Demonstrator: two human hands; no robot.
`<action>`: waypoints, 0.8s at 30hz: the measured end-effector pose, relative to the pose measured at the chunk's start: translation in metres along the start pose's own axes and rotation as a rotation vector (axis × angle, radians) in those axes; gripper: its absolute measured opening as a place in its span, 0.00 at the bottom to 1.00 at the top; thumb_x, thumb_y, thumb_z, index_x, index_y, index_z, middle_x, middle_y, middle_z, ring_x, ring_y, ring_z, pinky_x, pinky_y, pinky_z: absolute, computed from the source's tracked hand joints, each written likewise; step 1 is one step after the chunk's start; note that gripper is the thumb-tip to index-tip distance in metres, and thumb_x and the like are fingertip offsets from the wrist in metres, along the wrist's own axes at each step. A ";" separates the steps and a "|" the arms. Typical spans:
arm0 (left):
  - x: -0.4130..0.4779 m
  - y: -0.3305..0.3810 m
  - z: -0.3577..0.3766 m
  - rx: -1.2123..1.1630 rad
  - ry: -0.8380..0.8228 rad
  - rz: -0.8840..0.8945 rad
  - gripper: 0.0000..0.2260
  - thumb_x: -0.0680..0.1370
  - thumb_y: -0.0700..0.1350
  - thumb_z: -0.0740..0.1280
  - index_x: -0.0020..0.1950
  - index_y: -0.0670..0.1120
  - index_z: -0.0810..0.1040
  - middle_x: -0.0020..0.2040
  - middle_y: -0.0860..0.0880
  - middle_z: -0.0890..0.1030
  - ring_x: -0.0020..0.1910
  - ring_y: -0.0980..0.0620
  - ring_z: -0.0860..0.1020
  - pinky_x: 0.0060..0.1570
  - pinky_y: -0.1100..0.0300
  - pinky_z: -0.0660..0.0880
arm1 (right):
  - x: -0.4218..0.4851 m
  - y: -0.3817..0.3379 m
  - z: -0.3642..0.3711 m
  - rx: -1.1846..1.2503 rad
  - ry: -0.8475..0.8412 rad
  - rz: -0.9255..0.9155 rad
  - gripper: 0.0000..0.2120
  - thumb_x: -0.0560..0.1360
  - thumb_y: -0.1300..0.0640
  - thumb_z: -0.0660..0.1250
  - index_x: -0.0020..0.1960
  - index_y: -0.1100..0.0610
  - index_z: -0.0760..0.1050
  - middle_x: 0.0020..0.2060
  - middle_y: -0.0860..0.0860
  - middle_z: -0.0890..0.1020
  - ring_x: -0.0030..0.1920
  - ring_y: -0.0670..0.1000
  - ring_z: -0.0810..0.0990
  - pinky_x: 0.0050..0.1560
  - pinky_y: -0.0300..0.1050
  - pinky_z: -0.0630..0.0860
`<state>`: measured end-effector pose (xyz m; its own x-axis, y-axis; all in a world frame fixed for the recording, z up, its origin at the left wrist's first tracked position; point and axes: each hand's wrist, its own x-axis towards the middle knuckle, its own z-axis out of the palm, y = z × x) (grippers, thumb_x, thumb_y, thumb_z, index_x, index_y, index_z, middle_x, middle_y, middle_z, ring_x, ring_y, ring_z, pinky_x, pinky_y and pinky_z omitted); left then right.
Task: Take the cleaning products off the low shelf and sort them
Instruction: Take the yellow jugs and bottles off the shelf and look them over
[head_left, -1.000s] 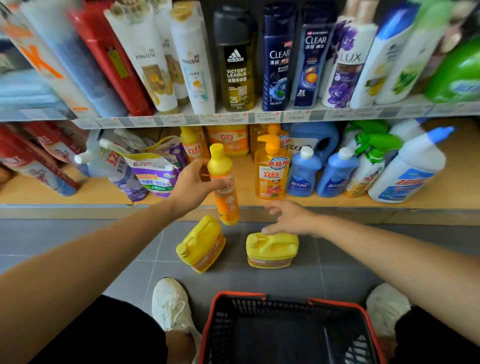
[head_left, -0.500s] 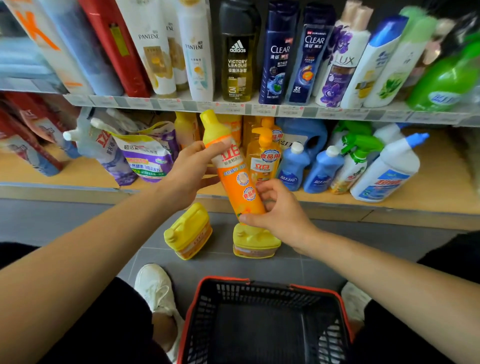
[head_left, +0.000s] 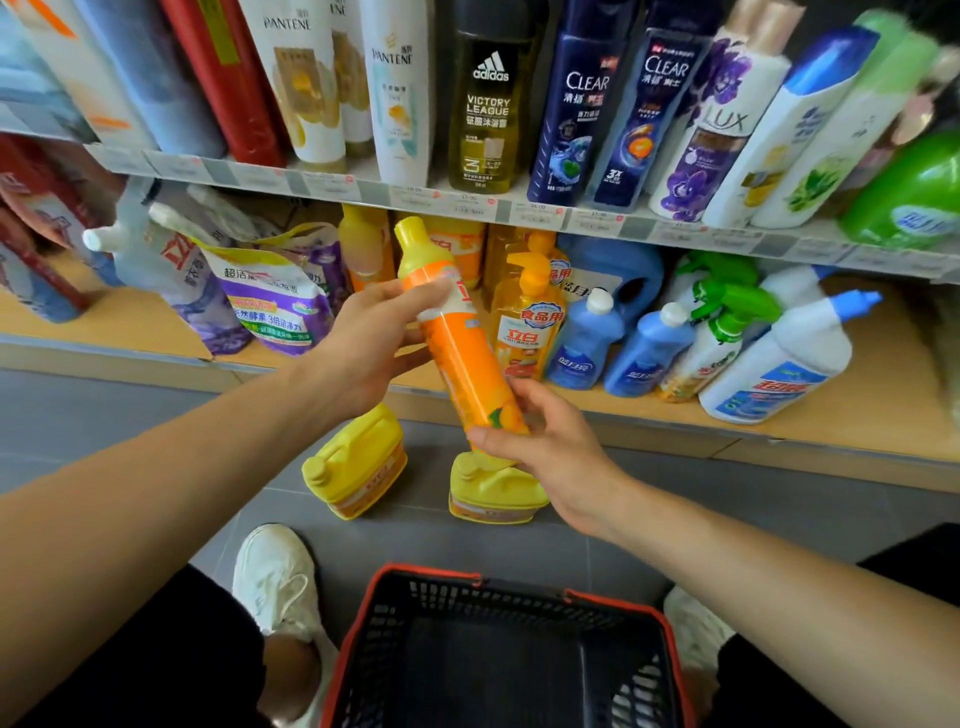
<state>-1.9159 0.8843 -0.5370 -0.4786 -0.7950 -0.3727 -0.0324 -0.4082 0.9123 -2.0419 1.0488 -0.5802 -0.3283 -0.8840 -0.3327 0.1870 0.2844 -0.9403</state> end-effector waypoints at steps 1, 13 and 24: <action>0.000 -0.001 0.000 0.019 0.012 0.010 0.22 0.74 0.54 0.76 0.64 0.48 0.76 0.54 0.47 0.86 0.53 0.48 0.85 0.47 0.55 0.81 | -0.001 0.001 0.001 -0.027 0.025 -0.020 0.34 0.57 0.53 0.82 0.61 0.46 0.75 0.55 0.50 0.83 0.55 0.52 0.83 0.55 0.50 0.82; -0.003 0.006 -0.007 -0.098 -0.109 0.045 0.14 0.76 0.42 0.72 0.60 0.44 0.76 0.53 0.45 0.86 0.51 0.47 0.86 0.47 0.54 0.83 | -0.007 -0.015 -0.008 0.148 -0.029 0.069 0.21 0.73 0.61 0.74 0.65 0.58 0.74 0.54 0.54 0.86 0.50 0.53 0.84 0.59 0.61 0.78; -0.006 0.007 -0.006 -0.148 -0.065 0.026 0.18 0.76 0.46 0.71 0.65 0.44 0.75 0.53 0.45 0.85 0.50 0.48 0.85 0.51 0.53 0.83 | -0.012 -0.019 -0.008 0.209 -0.007 0.044 0.29 0.69 0.70 0.76 0.64 0.55 0.68 0.59 0.58 0.80 0.49 0.61 0.86 0.49 0.58 0.84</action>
<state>-1.9085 0.8835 -0.5297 -0.5339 -0.7773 -0.3328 0.1086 -0.4533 0.8847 -2.0486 1.0565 -0.5590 -0.3089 -0.8752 -0.3723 0.3898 0.2406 -0.8889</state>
